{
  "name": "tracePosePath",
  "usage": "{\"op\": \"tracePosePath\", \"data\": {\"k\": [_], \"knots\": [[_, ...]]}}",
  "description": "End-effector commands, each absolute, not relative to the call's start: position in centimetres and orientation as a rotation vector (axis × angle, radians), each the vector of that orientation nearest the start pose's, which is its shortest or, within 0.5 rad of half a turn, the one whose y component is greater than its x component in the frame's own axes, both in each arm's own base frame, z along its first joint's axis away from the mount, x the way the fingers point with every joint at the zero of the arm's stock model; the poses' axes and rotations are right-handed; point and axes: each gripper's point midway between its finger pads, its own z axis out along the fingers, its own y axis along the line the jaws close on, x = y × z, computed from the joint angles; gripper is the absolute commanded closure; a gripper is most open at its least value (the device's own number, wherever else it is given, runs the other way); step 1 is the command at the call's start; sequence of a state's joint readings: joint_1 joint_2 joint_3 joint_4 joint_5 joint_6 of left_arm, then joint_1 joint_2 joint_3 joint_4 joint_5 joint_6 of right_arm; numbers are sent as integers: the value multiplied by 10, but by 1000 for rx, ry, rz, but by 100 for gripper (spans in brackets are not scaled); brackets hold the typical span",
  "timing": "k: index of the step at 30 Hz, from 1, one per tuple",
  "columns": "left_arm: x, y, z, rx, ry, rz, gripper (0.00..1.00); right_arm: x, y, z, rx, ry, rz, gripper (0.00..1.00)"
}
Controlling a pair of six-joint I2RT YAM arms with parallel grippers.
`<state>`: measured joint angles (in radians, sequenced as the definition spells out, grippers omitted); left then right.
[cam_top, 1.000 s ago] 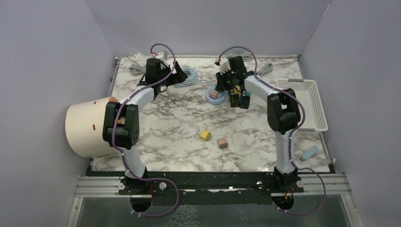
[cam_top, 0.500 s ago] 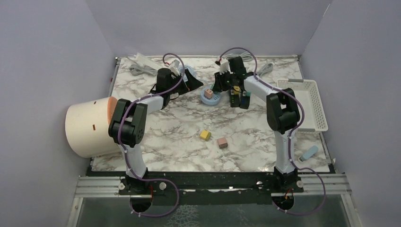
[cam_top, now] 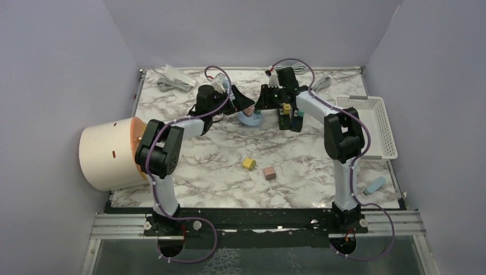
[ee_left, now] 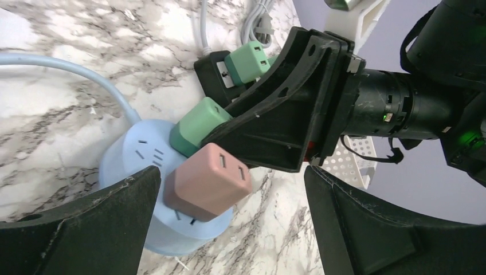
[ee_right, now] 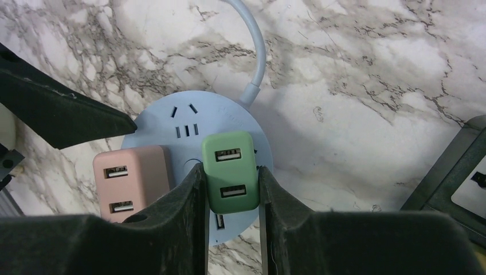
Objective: Pull the plug off the socket
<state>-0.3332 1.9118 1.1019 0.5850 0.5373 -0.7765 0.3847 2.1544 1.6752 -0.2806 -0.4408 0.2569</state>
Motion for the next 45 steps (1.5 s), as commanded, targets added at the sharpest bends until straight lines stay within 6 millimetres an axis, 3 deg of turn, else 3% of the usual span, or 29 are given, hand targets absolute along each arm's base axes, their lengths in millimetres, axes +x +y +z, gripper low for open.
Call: {"op": "tracePosePath", "data": {"k": [1, 6, 14, 17, 25, 32, 37, 41, 44, 45], "knots": [[466, -250, 194, -7, 1810, -1123, 1, 484, 304, 163, -388, 2206, 957, 99], [470, -235, 204, -13, 1821, -1058, 1, 483, 303, 172, -377, 2190, 957, 99], [438, -261, 174, -51, 1913, -1114, 1, 492, 305, 197, -308, 2133, 972, 99], [434, -261, 169, -99, 1924, -1100, 1, 498, 302, 207, -278, 2105, 952, 99], [437, -255, 156, -177, 1954, -1070, 1, 497, 305, 236, -285, 2043, 974, 99], [441, -283, 166, -145, 1937, -1193, 1, 490, 309, 238, -287, 2039, 1028, 99], [448, -284, 164, -204, 1923, -1176, 1, 485, 311, 240, -308, 2033, 1047, 99], [452, -284, 163, -232, 1921, -1179, 20, 481, 309, 245, -309, 2027, 1038, 99], [451, -285, 159, -243, 1931, -1188, 44, 479, 307, 253, -305, 2011, 1032, 99], [451, -285, 157, -247, 1933, -1190, 57, 479, 306, 255, -306, 2007, 1030, 99]]}}
